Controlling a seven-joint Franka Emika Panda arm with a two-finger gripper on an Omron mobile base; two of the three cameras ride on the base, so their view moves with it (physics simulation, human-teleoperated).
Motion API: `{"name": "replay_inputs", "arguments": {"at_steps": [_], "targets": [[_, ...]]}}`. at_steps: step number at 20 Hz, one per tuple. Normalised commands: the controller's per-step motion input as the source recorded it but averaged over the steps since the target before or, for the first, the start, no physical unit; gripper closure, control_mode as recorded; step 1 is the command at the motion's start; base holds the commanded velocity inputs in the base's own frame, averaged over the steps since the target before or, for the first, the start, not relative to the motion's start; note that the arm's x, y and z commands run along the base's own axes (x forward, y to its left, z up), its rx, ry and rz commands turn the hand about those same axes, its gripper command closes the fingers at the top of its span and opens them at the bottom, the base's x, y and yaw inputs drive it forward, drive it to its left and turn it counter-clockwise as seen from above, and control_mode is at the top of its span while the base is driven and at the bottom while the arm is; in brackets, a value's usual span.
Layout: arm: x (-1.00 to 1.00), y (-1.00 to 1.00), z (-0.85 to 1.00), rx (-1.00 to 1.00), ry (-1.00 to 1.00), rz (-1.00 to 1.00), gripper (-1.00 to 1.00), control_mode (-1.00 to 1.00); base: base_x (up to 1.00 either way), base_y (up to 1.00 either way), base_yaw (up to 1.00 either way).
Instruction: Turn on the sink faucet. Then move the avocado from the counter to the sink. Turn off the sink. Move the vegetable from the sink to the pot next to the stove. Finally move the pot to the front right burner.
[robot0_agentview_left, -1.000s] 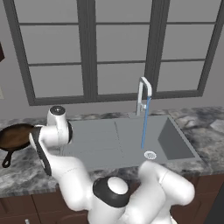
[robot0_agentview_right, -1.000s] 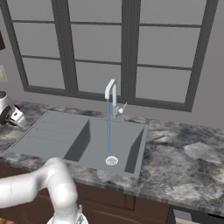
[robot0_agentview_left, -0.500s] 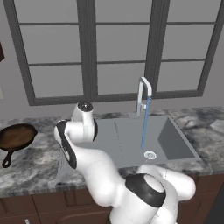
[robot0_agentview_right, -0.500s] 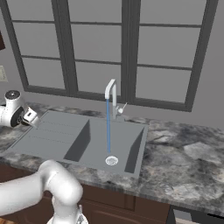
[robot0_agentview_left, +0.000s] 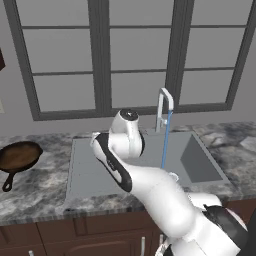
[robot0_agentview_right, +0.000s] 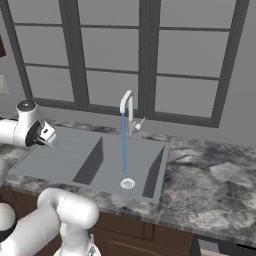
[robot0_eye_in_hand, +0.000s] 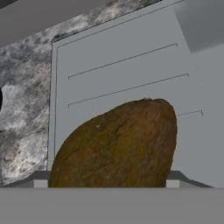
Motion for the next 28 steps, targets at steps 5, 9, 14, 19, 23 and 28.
{"name": "replay_inputs", "arguments": {"at_steps": [5,9,14,19,23,28], "targets": [[-0.41,-0.91,0.13,0.0,0.0,-0.04,1.0,-1.0,0.0,0.0,0.0],[-0.19,-0.98,0.03,0.0,0.0,-0.01,1.0,-1.0,0.0,0.0,0.0],[-0.11,-0.9,0.0,0.0,0.01,-0.01,1.0,-1.0,0.0,0.0,0.0],[-0.03,-0.89,0.0,0.0,0.03,0.0,1.0,-1.0,0.0,0.0,0.0],[-0.06,-0.85,0.0,0.0,0.03,0.0,1.0,-1.0,0.0,0.0,0.0],[-0.01,-0.64,-0.28,-0.01,0.01,0.0,1.0,-1.0,0.0,0.0,0.0]]}}
